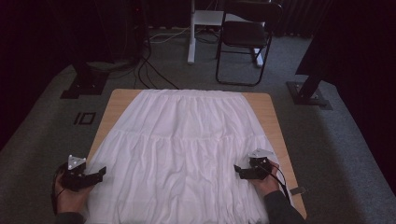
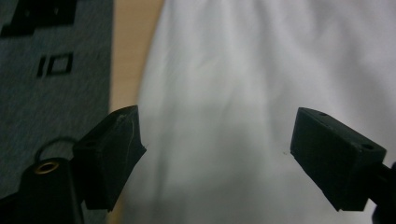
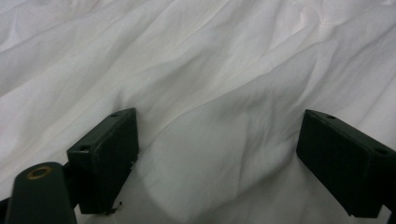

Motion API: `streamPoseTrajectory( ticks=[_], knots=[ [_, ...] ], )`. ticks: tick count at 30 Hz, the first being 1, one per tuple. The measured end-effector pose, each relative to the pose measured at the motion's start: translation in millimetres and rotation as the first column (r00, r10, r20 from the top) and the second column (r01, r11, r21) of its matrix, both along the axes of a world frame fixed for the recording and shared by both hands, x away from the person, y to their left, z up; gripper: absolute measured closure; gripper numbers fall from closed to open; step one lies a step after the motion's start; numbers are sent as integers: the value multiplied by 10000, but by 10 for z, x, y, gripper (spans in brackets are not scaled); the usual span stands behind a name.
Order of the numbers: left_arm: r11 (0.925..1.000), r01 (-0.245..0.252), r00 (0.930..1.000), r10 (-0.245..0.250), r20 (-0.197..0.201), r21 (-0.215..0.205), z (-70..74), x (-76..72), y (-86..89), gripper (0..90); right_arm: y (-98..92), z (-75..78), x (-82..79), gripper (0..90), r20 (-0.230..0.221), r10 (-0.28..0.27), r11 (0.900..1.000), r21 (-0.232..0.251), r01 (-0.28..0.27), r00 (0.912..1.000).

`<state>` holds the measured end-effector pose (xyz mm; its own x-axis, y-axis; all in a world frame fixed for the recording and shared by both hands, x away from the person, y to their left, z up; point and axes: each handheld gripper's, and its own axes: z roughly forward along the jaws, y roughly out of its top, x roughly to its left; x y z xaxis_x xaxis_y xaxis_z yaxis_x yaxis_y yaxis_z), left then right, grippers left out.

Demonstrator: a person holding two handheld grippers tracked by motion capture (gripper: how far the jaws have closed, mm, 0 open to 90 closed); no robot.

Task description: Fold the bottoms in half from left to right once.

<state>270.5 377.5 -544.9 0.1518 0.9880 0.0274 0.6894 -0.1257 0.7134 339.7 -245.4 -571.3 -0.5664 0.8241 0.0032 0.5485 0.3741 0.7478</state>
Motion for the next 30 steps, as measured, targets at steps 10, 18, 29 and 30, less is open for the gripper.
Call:
streamPoseTrajectory(
  ticks=[10,18,29,30],
  knots=[
    [9975,-101,9995,81,-295,-694,-165,-62,156,149,0,0,0,122,0,5,10000,-4,-5,10000],
    [9998,219,9993,-219,286,-3,-166,-188,71,228,-1,0,-3,123,1,-4,10000,-2,4,10000],
    [9989,461,9978,-461,-481,6,-94,-123,-25,252,-3,-1,-4,123,26,8,10000,-11,-8,10000],
    [9988,490,9978,-490,-449,-8,-92,-131,-33,273,-4,0,-5,123,21,14,10000,-12,-13,10000]
  ],
)
